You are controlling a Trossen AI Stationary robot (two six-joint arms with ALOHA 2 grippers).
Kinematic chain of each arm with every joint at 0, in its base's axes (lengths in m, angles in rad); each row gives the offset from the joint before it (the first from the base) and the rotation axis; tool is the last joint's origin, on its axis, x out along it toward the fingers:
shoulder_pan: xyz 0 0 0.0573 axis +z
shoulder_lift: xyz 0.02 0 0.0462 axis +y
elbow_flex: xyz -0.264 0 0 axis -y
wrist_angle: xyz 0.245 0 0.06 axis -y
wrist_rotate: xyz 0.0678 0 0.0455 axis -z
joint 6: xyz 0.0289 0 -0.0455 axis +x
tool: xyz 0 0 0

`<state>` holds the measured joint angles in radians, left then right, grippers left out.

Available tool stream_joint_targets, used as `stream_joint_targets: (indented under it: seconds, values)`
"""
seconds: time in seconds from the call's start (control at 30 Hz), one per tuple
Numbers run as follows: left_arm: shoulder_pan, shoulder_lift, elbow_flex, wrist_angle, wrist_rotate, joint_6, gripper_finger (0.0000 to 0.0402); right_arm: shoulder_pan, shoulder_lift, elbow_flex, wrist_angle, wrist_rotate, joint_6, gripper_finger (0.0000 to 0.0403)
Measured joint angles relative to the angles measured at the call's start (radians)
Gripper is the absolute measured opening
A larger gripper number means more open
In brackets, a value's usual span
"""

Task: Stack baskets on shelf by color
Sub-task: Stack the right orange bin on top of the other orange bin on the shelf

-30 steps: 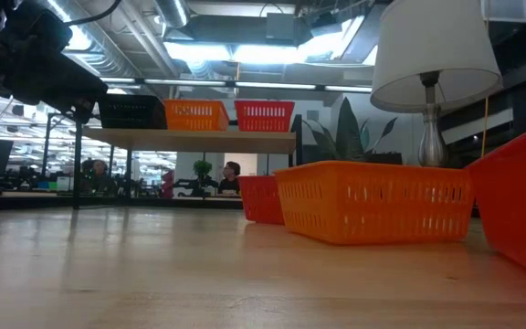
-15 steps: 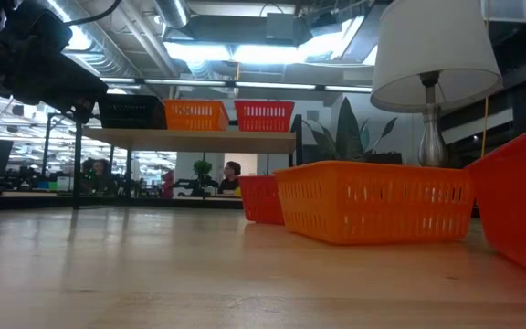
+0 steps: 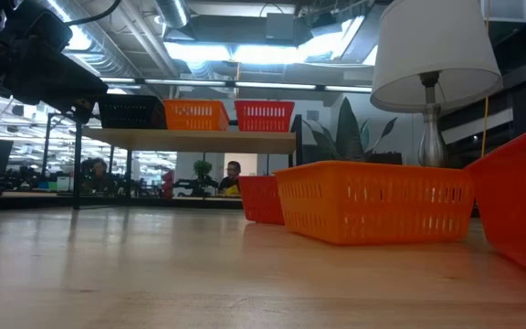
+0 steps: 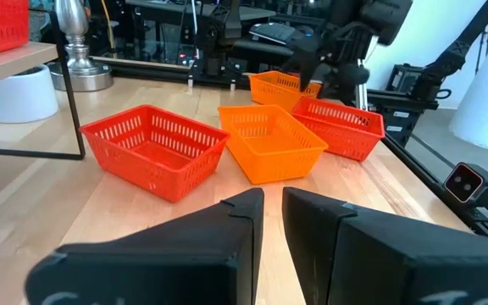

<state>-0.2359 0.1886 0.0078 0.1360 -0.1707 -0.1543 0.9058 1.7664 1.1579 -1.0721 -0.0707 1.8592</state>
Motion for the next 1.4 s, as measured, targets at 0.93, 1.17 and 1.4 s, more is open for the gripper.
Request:
stream_joint_targets:
  seconds: [0.93,1.17,1.4]
  values:
    - [0.000,0.000,0.000,0.000,0.000,0.000,0.0039,-0.032,0.000,0.498,-0.370,0.533,-0.155,0.0001]
    - [0.000,0.000,0.000,0.000,0.000,0.000,0.0039,-0.142,-0.001,0.652,-0.277,1.081,-0.690,0.0000]
    - [0.000,0.000,0.000,0.000,0.000,0.000,0.0039,-0.381,-0.001,0.706,0.234,1.157,-1.613,0.0000]
